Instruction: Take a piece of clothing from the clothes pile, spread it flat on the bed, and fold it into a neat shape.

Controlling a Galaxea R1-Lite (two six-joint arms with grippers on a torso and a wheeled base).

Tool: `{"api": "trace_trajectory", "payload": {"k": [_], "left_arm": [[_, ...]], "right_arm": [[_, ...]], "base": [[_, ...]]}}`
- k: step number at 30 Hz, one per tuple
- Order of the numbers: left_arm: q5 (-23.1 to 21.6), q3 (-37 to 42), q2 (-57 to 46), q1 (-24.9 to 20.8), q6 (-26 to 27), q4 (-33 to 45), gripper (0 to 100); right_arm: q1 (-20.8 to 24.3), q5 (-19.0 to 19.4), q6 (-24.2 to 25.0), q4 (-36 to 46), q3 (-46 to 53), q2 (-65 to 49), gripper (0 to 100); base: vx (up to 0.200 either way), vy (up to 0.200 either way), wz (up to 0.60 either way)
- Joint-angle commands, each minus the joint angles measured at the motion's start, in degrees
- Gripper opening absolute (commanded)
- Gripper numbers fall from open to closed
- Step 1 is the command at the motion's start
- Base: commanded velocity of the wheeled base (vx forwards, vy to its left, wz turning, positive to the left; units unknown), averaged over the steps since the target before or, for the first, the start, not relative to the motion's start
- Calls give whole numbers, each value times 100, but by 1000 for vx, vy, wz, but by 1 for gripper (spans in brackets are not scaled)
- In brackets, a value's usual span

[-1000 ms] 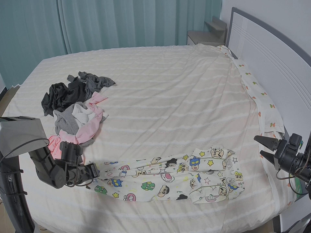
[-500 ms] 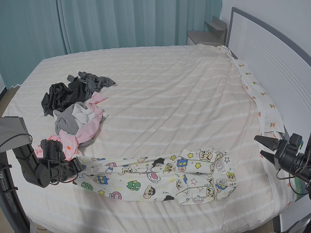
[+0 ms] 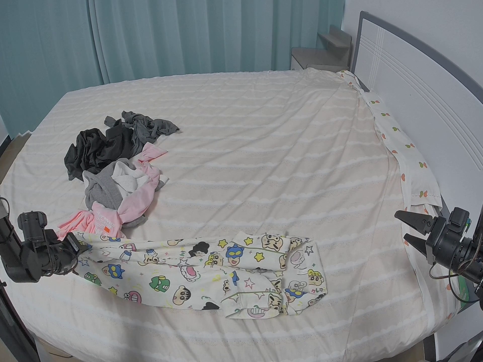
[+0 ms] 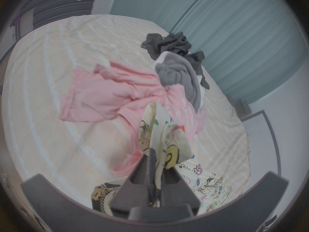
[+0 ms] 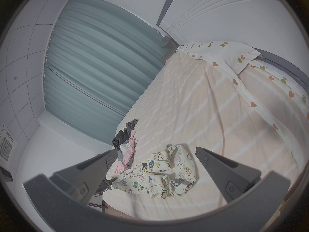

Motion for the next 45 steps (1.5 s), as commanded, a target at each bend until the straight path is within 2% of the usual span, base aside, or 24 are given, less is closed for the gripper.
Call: {"api": "trace_trajectory", "payload": {"k": [1,4,8,11,15,19,22,23,24,26,28,30,32,33,36,38,41,42,43,45], "left_arm": [[-383,-44,-164,767,-20,6,0],[-453,-61,-164,1013,-20,6,0],[-462,-26,-296,1066,-29,24,0],[-471,27,-595,925,-64,50,0],[-409,-17,-1245,442,-380,331,0],[-269,-272,-2071,-341,-468,1175,0],[197,-685,-2396,-1132,-609,1957,0],[294,-747,-2414,-1255,-644,2054,0],[680,-958,-2423,-1738,-793,2274,0],[1190,-1221,-2379,-2309,-925,2379,0],[1427,-1309,-2344,-2591,-952,2397,0],[1972,-1555,-2036,-3302,-960,2406,0],[2174,-1661,-1913,-3549,-960,2406,0],[2508,-1828,-1640,-3944,-952,2406,0],[2974,-2171,-1175,-4489,-960,2406,0],[3097,-2294,-1025,-4638,-952,2406,0],[3396,-2751,-542,-5166,-960,2414,0],[3396,-2751,-542,-5166,-960,2414,0],[3475,-2944,-278,-5500,-978,2414,0],[3554,-3094,-85,-5737,-987,2406,0]], "right_arm": [[-101,3,7,-9,-8,-6,100],[-251,30,15,-9,-43,-24,100],[-365,118,15,-9,-61,-33,100],[-356,135,15,-9,-61,-103,100],[-330,135,24,-9,-52,-217,100],[-303,144,24,0,-43,-270,100],[-303,144,33,0,-43,-270,100],[-303,144,33,0,-43,-270,100],[-303,144,33,0,-43,-270,100],[-303,144,33,0,-43,-270,100],[-303,144,33,0,-43,-270,100],[-303,144,33,0,-43,-270,100],[-312,144,33,0,-43,-270,100],[-312,144,33,0,-43,-261,100],[-312,144,24,0,-43,-235,100],[-321,144,24,0,-43,-226,100],[-347,144,15,0,-43,-182,100],[-347,144,15,0,-43,-182,100],[-347,153,15,0,-43,-173,100],[-347,153,15,0,-35,-164,100]], "base": [[0,0,0],[0,0,0],[0,0,0],[0,0,0],[0,0,0],[0,0,0],[0,0,0],[0,0,0],[0,0,0],[0,0,0],[0,0,0],[0,0,0],[0,0,0],[0,0,0],[0,0,0],[0,0,0],[0,0,0],[0,0,0],[0,0,0],[0,0,0]]}}
